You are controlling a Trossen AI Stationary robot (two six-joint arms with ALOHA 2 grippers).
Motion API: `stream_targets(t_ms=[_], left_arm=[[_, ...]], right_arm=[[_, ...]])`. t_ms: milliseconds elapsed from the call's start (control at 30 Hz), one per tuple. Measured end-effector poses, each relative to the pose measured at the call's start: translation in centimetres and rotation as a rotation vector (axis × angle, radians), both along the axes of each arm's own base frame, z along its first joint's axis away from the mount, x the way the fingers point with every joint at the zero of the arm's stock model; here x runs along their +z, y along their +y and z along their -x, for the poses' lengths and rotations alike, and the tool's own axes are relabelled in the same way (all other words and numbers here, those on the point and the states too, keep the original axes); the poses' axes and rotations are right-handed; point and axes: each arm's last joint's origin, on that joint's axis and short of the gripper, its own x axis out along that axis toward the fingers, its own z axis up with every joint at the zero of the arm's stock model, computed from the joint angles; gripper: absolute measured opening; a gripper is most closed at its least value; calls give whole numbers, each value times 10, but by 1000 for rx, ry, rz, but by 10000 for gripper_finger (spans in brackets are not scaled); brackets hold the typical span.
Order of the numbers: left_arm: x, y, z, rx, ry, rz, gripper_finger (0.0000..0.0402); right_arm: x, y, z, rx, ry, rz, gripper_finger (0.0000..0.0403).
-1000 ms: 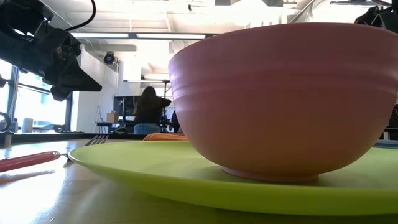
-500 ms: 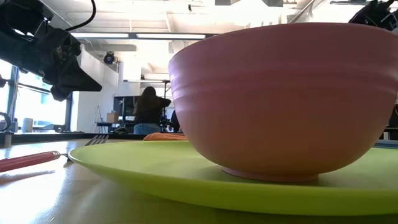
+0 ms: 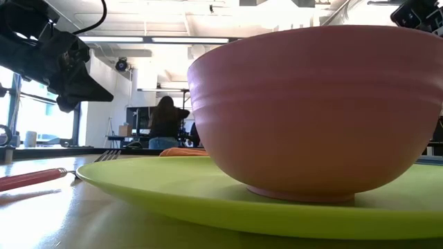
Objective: Set table place
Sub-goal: Return to Home Position
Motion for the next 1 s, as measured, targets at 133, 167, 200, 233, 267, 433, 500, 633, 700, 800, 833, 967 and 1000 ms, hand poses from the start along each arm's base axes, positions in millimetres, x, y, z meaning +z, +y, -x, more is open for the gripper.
stream_targets(t_ms=[133, 167, 200, 233, 267, 433, 500, 633, 700, 800, 833, 967, 1000], left_arm=[[0, 0, 0, 0, 0, 0, 1], [0, 0, 0, 0, 0, 0, 1], [0, 0, 0, 0, 0, 0, 1], [0, 0, 0, 0, 0, 0, 1], [0, 0, 0, 0, 0, 0, 1], [0, 0, 0, 0, -1, 0, 1], [0, 0, 0, 0, -1, 0, 1], [0, 0, 0, 0, -1, 0, 1], [0, 0, 0, 0, -1, 0, 1], [0, 0, 0, 0, -1, 0, 1], [0, 0, 0, 0, -1, 0, 1], [0, 0, 0, 0, -1, 0, 1], [0, 0, 0, 0, -1, 0, 1]], right_arm=[[-5, 2, -4, 27, -115, 26, 0], [-8, 2, -5, 25, -154, 31, 0], [-14, 2, -6, 23, -185, 35, 0], [-21, 2, -7, 18, -201, 38, 0], [-28, 2, -8, 15, -205, 39, 0], [-27, 1, -7, -20, -219, 81, 0], [-26, 0, -6, -50, -216, 96, 0], [-27, -2, -6, -119, -209, 105, 0], [-27, -4, -5, -174, -205, 110, 0], [-27, -5, -5, -218, -200, 115, 0], [-27, -5, -5, -218, -200, 115, 0], [-27, -5, -5, -216, -200, 115, 0], [-27, -5, -5, -216, -200, 115, 0]])
